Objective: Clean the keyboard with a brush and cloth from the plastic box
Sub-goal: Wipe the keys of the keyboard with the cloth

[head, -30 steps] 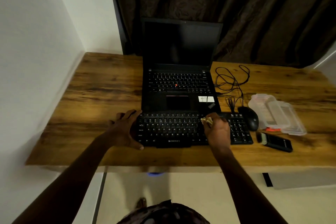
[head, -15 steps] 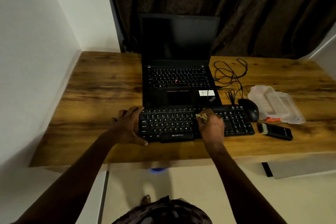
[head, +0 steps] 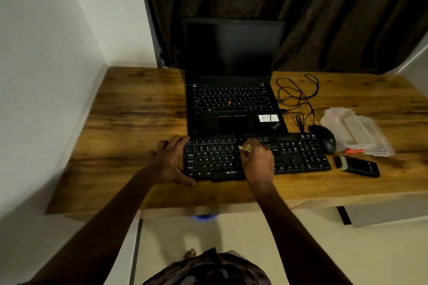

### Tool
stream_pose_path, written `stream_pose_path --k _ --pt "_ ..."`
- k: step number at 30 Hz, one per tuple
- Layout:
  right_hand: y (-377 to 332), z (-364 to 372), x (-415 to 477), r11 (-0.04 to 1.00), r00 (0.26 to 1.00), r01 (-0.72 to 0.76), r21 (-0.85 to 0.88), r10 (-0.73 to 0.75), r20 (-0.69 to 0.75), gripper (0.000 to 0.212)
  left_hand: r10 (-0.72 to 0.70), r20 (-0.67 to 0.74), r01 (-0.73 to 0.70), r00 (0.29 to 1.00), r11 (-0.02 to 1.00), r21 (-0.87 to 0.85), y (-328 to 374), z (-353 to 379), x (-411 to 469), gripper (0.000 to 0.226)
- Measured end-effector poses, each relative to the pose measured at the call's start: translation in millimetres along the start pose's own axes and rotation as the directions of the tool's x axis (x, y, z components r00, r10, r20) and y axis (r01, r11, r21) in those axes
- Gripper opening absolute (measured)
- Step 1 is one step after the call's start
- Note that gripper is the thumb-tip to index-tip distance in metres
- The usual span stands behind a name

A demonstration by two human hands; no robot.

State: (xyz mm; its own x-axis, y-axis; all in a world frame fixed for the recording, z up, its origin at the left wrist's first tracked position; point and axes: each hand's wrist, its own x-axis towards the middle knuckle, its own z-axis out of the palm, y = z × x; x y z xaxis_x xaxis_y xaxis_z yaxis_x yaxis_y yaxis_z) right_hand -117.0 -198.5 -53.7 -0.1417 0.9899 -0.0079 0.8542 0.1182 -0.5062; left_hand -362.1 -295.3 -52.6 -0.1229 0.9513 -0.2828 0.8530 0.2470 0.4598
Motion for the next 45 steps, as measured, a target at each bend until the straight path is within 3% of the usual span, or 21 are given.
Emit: stream_pose_path --k 4,6,9,15,20,24,30,37,45 --pt "-26 10 -7 1.000 0.990 -0.005 -0.012 0.006 0.144 0.025 -0.012 0.000 0.012 1.000 1.000 0.004 1 1 1 0.144" --pt "-41 16 -13 0.996 0.979 0.068 -0.049 -0.057 0.197 0.027 -0.016 0.006 0.016 1.000 1.000 0.000 -1 1 1 0.145" --pt "-43 13 -14 0.995 0.982 0.092 -0.031 -0.086 0.166 0.026 -0.020 0.010 0.020 1.000 1.000 0.008 -1 1 1 0.146" --pt "-22 0 -9 1.000 0.996 -0.012 0.002 0.011 0.086 0.024 -0.020 0.031 0.021 0.999 0.999 -0.041 1 0 1 0.145" --pt "-66 16 -26 0.995 0.974 0.100 -0.027 -0.092 0.206 0.022 -0.039 0.012 0.038 0.999 0.999 0.035 2 2 1 0.146" --pt "-90 26 -38 0.969 0.952 0.246 0.003 -0.242 0.188 0.025 -0.027 0.013 0.026 1.000 0.997 0.070 0 2 0 0.145" --pt "-79 13 -29 0.984 0.973 0.179 -0.020 -0.174 0.155 0.022 -0.040 0.013 0.039 0.999 0.998 0.054 0 2 1 0.147" --pt "-108 27 -43 0.967 0.929 0.256 -0.006 -0.244 0.278 0.034 -0.029 0.021 0.027 0.999 0.996 0.088 1 0 -1 0.142" --pt "-89 17 -43 0.967 0.910 0.256 0.010 -0.245 0.333 0.029 -0.024 0.008 0.023 1.000 0.998 0.067 0 1 0 0.143"
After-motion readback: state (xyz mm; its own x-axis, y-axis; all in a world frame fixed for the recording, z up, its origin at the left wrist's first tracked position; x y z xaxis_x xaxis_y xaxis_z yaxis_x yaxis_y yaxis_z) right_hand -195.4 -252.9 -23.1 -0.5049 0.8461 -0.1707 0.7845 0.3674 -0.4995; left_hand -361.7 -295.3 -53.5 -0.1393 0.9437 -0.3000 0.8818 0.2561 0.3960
